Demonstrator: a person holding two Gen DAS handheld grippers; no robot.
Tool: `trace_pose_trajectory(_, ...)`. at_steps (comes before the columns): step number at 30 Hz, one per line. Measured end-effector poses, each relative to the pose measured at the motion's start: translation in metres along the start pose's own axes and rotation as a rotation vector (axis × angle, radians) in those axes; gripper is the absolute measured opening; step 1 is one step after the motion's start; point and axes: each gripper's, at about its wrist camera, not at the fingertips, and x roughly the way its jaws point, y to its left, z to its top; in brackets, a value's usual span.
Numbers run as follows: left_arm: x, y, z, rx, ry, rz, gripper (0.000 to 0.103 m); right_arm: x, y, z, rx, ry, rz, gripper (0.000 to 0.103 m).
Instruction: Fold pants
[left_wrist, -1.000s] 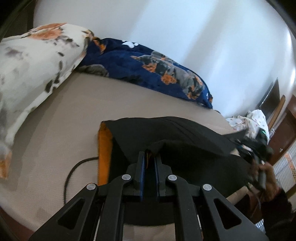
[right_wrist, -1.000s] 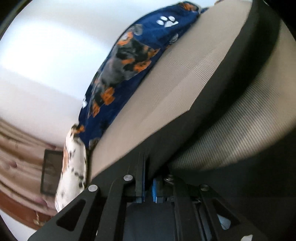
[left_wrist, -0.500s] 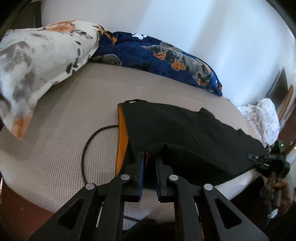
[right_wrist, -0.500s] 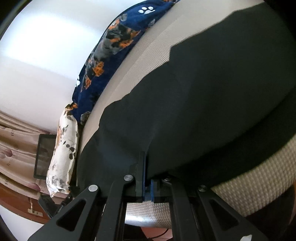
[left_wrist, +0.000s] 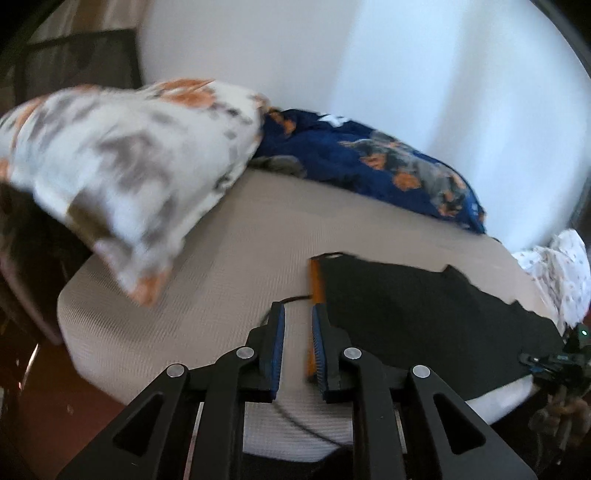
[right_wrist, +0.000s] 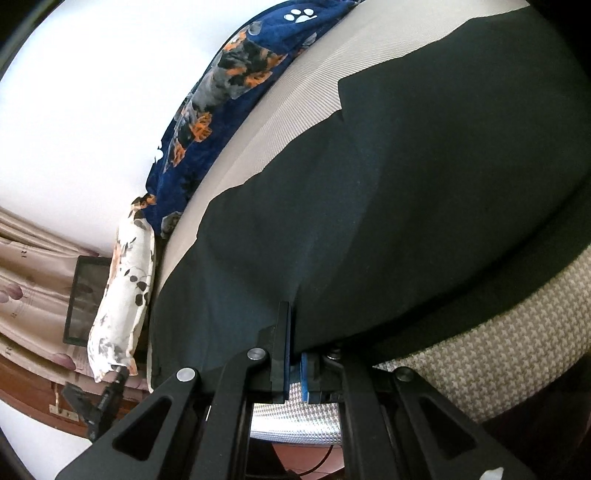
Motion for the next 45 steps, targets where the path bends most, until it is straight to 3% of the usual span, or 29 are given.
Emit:
trace_pose_trajectory(2, 0.003, -0.021, 0.002, 0.044, 0.008, -0.048, 0.016, 0.0, 0.0, 0.0, -0.011, -0.004, 0.001, 0.004)
trace_pose_trajectory(4, 0.013, -0.053, -0.002, 0.113, 0.015, -0.1, 0.024, 0.0, 0.001, -0.002, -0.03, -0.011, 0.0, 0.006)
trace_pose_trajectory(6, 0.03, -0.083, -0.013, 0.193, 0.049, -0.115, 0.043, -0.002, 0.002, -0.002, -0.046, -0.019, 0.01, 0.007)
trace_pose_trajectory(10, 0.071, -0.116, -0.037, 0.292, 0.128, -0.1, 0.043, -0.011, 0.002, 0.002, -0.076, -0.037, 0.03, 0.009)
trace_pose_trajectory(13, 0.095, -0.106, -0.043, 0.24, 0.192, -0.077, 0.043, -0.029, -0.014, 0.016, -0.055, -0.078, 0.047, 0.012)
trace_pose_trajectory(17, 0.092, -0.1, -0.043, 0.215, 0.181, -0.085, 0.043, -0.069, -0.058, 0.04, 0.033, -0.181, 0.059, 0.014)
trace_pose_trajectory(26, 0.096, -0.11, -0.045, 0.269, 0.2, -0.045, 0.043, -0.162, -0.212, 0.108, 0.381, -0.445, 0.11, 0.014)
trace_pose_trajectory(27, 0.096, -0.11, -0.044, 0.27, 0.202, -0.043, 0.043, -0.171, -0.227, 0.114, 0.41, -0.463, 0.096, 0.013)
trace_pose_trajectory(29, 0.096, -0.111, -0.044, 0.275, 0.207, -0.038, 0.043, -0.178, -0.247, 0.122, 0.454, -0.463, 0.103, 0.0)
trace_pose_trajectory(30, 0.096, -0.111, -0.044, 0.28, 0.209, -0.037, 0.043, -0.179, -0.253, 0.125, 0.467, -0.455, 0.125, 0.0)
trace_pose_trajectory(34, 0.097, -0.114, -0.043, 0.293, 0.21, -0.021, 0.044, -0.185, -0.244, 0.13, 0.419, -0.443, 0.072, 0.001)
trace_pose_trajectory(45, 0.099, -0.11, -0.04, 0.315, 0.211, -0.007, 0.044, -0.205, -0.253, 0.1, 0.44, -0.443, 0.094, 0.001)
